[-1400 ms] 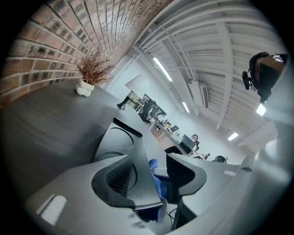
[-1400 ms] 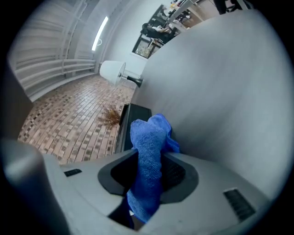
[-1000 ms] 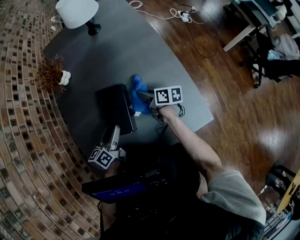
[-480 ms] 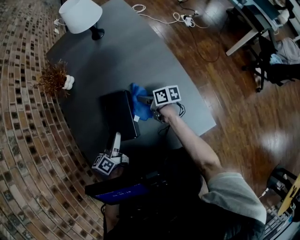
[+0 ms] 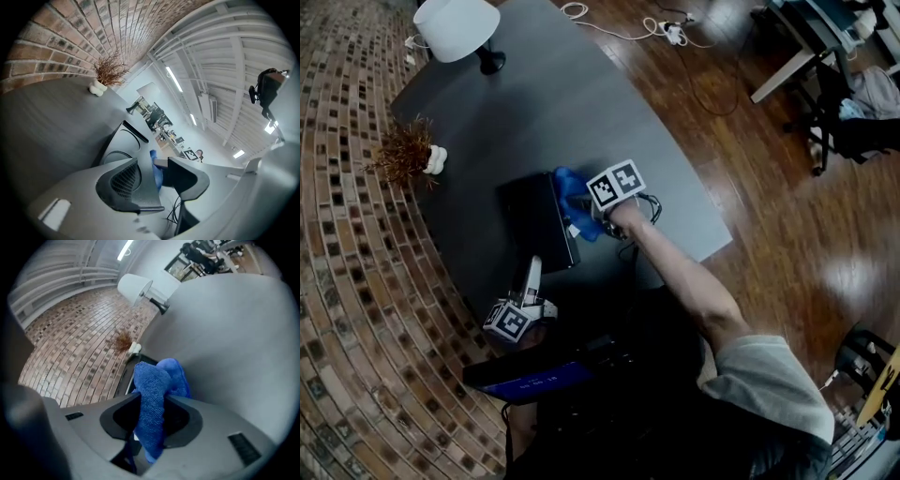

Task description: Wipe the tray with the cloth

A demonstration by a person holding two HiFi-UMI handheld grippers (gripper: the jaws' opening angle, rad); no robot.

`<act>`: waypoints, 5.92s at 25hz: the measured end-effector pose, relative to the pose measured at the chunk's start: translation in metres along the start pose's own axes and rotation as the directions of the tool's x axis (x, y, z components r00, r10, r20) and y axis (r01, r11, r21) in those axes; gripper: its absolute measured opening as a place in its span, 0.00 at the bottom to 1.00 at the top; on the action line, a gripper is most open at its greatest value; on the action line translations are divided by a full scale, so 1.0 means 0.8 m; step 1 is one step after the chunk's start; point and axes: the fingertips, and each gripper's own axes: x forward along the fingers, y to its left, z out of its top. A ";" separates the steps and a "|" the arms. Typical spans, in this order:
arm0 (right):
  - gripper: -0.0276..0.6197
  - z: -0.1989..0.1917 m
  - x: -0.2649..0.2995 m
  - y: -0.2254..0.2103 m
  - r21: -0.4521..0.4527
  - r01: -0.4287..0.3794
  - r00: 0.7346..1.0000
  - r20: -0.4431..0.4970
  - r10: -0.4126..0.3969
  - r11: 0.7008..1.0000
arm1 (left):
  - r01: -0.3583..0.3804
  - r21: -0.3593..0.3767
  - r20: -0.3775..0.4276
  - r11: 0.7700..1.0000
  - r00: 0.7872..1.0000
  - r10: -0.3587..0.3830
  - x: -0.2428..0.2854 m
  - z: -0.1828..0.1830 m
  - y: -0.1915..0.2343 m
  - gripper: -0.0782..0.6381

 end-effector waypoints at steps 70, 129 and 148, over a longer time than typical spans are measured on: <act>0.23 0.136 0.057 0.056 0.057 -0.272 0.962 0.031 0.270 0.961 | -0.262 0.143 0.010 0.954 0.965 0.263 -0.001 0.086 0.097 0.47; 0.25 0.032 -0.035 0.010 -0.084 0.079 0.997 0.028 -0.077 0.993 | 0.133 -0.127 0.143 0.983 0.983 -0.115 0.019 0.080 0.073 0.35; 0.29 -0.032 -0.143 -0.049 -0.382 0.437 0.892 0.062 -0.449 0.815 | 0.090 0.336 -0.174 0.937 0.984 -0.032 0.040 0.037 0.003 0.36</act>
